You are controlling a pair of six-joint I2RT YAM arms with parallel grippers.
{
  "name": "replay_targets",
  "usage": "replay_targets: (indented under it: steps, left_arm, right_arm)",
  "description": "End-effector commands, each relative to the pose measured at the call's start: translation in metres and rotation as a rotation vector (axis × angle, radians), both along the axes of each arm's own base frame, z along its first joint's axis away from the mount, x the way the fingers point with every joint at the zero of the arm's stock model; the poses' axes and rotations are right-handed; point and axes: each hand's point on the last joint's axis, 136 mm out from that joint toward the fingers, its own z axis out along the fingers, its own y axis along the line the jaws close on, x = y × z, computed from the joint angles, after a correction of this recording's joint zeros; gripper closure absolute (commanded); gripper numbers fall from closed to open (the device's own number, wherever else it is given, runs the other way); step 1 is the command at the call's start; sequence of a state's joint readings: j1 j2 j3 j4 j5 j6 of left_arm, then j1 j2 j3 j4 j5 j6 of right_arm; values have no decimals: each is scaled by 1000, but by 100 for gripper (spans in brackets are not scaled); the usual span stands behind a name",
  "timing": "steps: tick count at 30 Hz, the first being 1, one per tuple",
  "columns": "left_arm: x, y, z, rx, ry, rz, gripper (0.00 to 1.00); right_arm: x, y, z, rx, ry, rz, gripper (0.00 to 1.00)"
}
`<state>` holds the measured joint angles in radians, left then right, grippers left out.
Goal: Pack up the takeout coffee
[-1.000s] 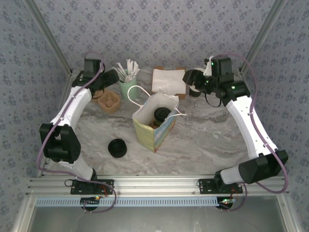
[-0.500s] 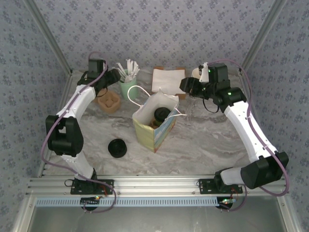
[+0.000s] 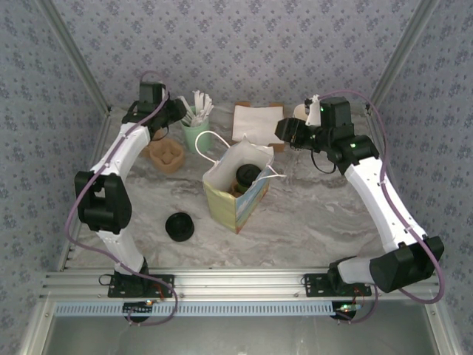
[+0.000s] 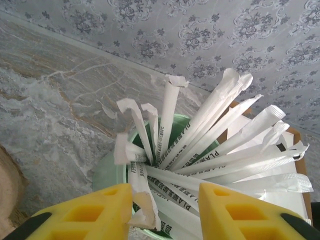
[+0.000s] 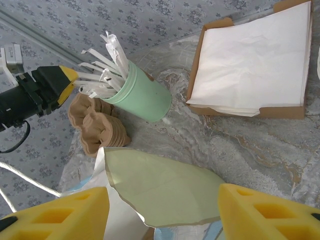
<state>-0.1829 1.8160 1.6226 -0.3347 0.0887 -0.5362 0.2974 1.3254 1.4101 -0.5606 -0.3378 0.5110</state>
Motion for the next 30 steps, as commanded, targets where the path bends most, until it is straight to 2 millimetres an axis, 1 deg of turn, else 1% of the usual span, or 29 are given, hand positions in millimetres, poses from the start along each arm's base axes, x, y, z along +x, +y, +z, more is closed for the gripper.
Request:
replay_targets:
  steps: [1,4,10,12,17,23,27,30]
  left_arm:
    - [-4,2,7,10,-6,11,61]
    - [-7,4,6,17,-18,18,61]
    - [-2,3,3,37,1,4,63]
    - [-4,3,1,41,3,6,67]
    - [-5,5,0,45,1,15,72]
    - [-8,4,7,46,-8,11,79]
    - [-11,4,11,47,-11,10,87]
    - [-13,3,14,47,-15,7,89]
  right_arm:
    - [-3,2,0,-10,-6,20,38]
    - [-2,3,1,-6,-8,22,38]
    - [-1,4,0,0,-5,28,38]
    - [-1,4,0,-1,-4,26,38]
    - [-2,4,-2,-2,0,28,38]
    - [-2,4,-2,0,1,30,38]
    - [-3,4,-1,0,-2,30,38]
    - [-3,4,-1,1,-3,29,38]
